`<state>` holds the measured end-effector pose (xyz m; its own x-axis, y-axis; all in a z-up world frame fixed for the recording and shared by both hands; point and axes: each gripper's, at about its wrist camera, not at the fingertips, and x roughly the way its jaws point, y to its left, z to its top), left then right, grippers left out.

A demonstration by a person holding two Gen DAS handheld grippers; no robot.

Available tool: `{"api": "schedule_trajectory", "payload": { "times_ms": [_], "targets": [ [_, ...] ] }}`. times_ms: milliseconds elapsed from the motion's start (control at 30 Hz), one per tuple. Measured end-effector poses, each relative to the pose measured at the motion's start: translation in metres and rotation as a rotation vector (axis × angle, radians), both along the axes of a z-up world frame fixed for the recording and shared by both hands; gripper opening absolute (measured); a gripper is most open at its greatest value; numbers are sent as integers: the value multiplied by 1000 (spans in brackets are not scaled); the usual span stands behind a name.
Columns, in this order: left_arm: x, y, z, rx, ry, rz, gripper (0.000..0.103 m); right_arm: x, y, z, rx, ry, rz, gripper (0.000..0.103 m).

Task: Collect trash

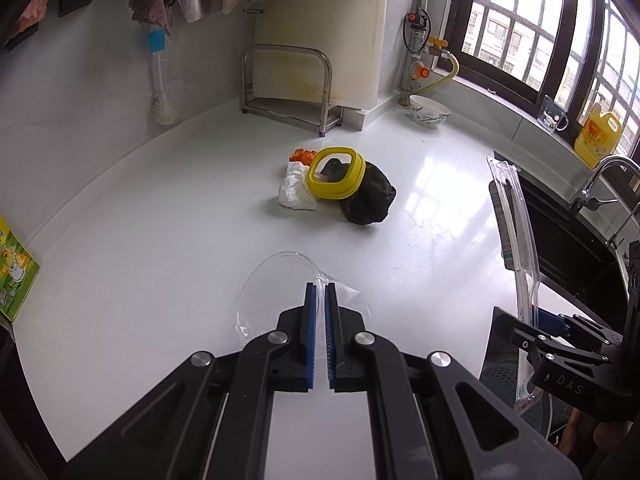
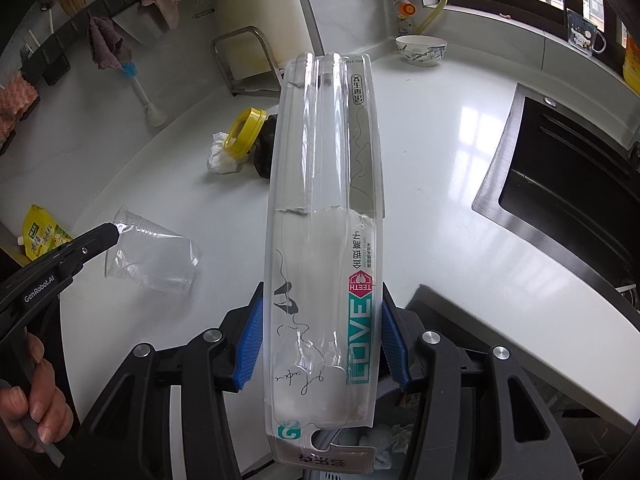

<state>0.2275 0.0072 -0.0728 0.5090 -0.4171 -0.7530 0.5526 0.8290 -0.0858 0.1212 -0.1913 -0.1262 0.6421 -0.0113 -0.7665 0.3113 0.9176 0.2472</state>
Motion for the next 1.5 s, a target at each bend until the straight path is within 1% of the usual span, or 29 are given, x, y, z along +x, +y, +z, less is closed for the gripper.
{"api": "schedule_trajectory", "payload": {
  "times_ms": [233,500,567,633,800,900,967,1000,1033,1067,1100,1133,1267,1400,1500],
  "targets": [
    [-11,-2,8,2,-19,-8,5,-7,0,2,6,-8,4,50],
    [-16,-1,9,10,-24,-5,5,-17,-5,-2,25,-4,-1,50],
    [-16,4,7,23,-18,15,5,-18,-6,-2,29,-5,2,50],
    [-15,11,4,27,8,43,5,-18,-8,-2,31,-6,12,50],
    [-13,31,-9,38,84,162,5,-16,-10,0,29,-8,52,50],
    [-15,38,-15,39,113,223,6,-13,-12,1,25,-5,82,50],
    [-18,39,-19,40,130,259,14,-12,-15,0,24,-3,98,50],
    [-19,40,-21,33,140,276,24,-11,-16,0,23,-2,105,50],
    [-19,39,-22,27,148,293,37,-12,-18,0,22,-2,110,50],
    [-20,39,-23,19,151,312,45,-12,-21,0,23,-2,113,50],
    [-22,38,-23,11,148,330,60,-12,-24,-1,24,0,117,50],
    [-23,37,-23,2,143,348,66,-12,-26,-2,23,2,119,50],
    [-21,25,-29,-12,170,408,71,-12,-41,-6,31,10,113,50],
    [-17,15,-38,-31,207,506,85,-12,-54,-7,34,11,99,50],
    [-18,11,-40,-59,217,577,88,-13,-62,-8,30,11,91,50]
  ]
}}
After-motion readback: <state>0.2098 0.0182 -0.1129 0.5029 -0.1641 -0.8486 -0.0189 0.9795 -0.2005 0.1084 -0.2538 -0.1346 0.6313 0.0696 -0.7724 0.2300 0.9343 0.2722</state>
